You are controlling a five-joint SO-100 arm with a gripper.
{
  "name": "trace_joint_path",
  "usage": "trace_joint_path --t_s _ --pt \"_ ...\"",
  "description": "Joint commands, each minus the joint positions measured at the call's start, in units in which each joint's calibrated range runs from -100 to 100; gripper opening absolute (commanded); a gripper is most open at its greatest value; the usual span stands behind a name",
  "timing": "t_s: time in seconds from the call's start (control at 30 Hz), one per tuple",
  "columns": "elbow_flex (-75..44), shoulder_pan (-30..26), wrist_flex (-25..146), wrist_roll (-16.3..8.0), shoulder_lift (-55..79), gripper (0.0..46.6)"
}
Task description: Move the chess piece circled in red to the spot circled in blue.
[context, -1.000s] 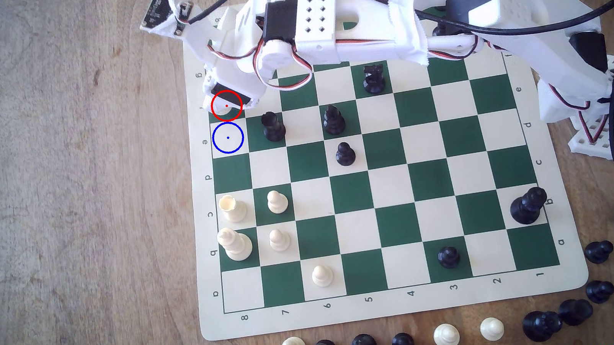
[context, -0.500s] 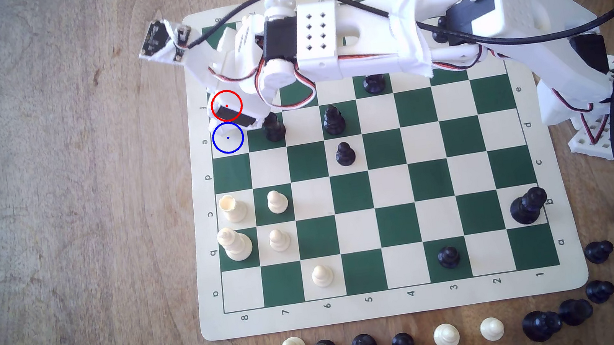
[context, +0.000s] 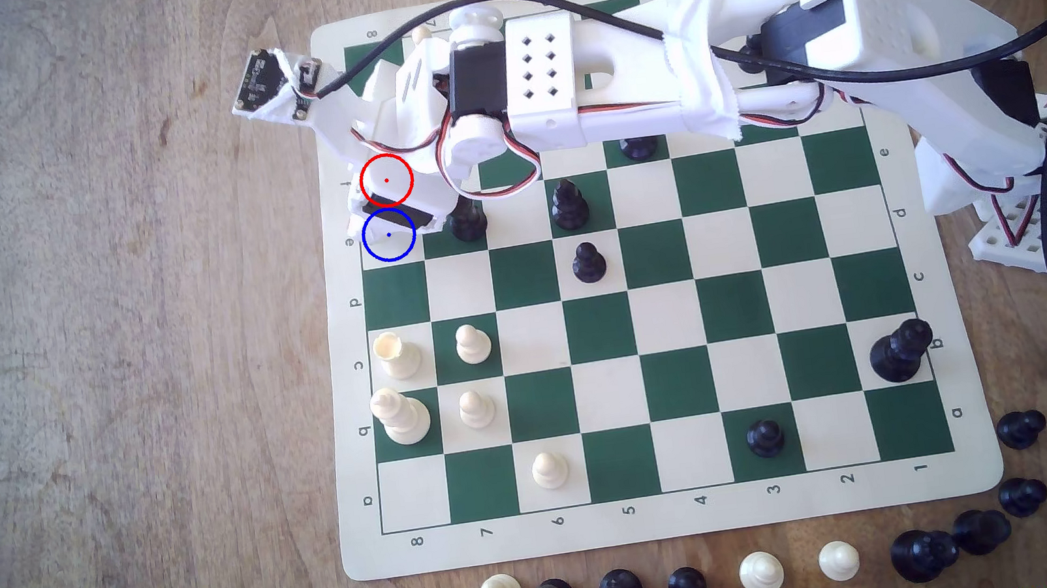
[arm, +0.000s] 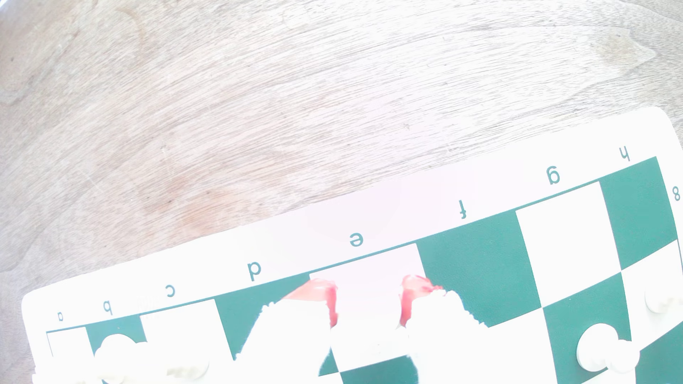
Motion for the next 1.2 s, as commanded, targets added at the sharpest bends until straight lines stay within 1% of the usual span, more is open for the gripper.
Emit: trace_joint_path --t_s 0.0,1.1,1.17 --pt "-0.34 -0.47 -1.03 -0.39 -4.63 2.3" --pt "3.29 -0.32 -2.99 -0.49 -2.68 2.5" --pt "3.29 -0.32 -2.99 -0.54 -2.51 3.3"
